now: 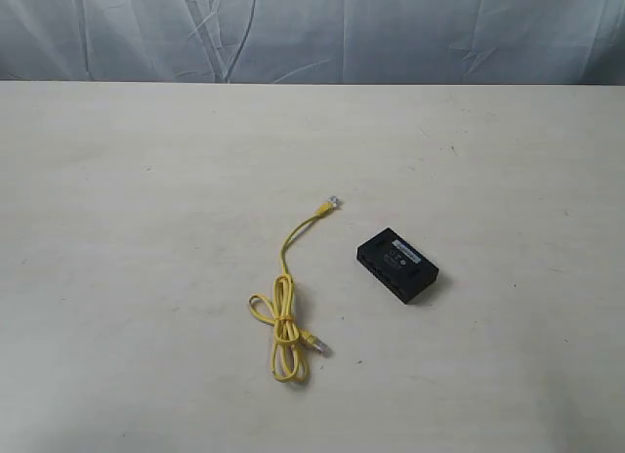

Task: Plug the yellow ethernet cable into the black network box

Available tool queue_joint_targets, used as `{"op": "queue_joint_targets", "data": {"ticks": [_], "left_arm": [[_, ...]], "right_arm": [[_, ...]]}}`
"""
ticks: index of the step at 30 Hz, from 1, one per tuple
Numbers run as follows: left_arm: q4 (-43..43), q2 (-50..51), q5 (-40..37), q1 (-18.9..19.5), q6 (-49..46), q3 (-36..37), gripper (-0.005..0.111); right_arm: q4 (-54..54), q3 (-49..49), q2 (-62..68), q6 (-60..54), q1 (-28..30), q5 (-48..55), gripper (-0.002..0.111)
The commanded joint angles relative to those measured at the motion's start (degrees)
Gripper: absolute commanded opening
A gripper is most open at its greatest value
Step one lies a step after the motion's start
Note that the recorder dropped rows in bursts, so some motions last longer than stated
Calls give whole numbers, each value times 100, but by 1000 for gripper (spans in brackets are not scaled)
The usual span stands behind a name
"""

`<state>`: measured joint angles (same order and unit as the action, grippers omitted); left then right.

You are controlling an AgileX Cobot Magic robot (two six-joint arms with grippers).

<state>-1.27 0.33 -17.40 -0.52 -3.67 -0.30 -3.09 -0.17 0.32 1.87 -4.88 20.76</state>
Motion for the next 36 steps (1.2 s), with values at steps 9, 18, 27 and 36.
{"op": "queue_joint_targets", "data": {"ticks": [9,18,27,36], "left_arm": [[0,-33,56,30,-2,30,0],[12,-33,45,30,-2,30,0],[12,-33,45,30,-2,30,0],[40,-33,45,30,-2,30,0]], "right_arm": [[39,17,-32,-29,20,-2894,0],[39,17,-32,-264,20,-3325,0],[-39,-2198,2185,-278,20,230,-1],[-935,-2701,4521,-68,20,-299,-1]]}}
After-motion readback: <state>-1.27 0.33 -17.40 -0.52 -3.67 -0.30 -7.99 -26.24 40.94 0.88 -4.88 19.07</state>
